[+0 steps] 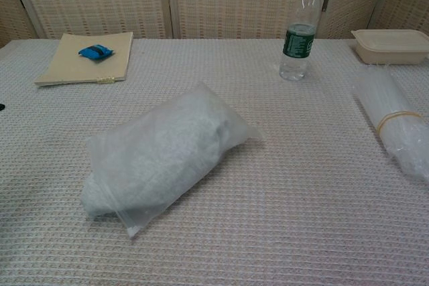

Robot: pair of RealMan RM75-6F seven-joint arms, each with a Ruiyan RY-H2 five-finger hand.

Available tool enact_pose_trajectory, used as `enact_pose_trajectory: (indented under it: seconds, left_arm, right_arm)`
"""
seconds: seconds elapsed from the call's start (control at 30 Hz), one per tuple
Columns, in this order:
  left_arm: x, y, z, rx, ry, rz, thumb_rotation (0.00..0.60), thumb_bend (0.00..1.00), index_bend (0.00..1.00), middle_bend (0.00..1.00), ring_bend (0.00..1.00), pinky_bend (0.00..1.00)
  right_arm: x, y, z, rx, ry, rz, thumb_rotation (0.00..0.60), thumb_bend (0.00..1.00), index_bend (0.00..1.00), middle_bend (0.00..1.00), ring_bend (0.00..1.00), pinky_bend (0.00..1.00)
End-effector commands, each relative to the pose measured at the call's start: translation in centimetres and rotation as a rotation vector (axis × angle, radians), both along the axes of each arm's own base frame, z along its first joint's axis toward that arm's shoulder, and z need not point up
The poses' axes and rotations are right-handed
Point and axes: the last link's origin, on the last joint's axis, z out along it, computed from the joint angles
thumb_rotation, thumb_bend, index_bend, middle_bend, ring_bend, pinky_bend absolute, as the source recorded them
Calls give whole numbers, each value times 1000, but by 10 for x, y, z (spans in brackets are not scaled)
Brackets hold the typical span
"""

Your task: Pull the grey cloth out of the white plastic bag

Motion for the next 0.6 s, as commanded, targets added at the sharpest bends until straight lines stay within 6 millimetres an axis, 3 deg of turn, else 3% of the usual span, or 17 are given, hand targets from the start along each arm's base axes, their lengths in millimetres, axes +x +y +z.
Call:
enact_pose_trajectory:
  seconds: [0.03, 0.3, 0.6]
  left_arm:
    - [17, 2, -31, -11, -92, -81, 600, 245, 536, 93, 0, 0]
    - [24, 24, -73, -29, 10, -123, 600, 245, 537, 98, 0, 0]
    - [32, 38, -96, 15, 28, -154, 600, 290, 515, 82, 0, 0]
  right_arm:
    - [-1, -2, -1, 14, 1, -12, 600, 119, 0, 0, 0, 0]
    - [-4, -10, -2, -41, 57, -43, 600, 119, 0, 0, 0, 0]
    - [-4, -10, -5, -19, 58, -64, 600, 120, 0, 0, 0, 0]
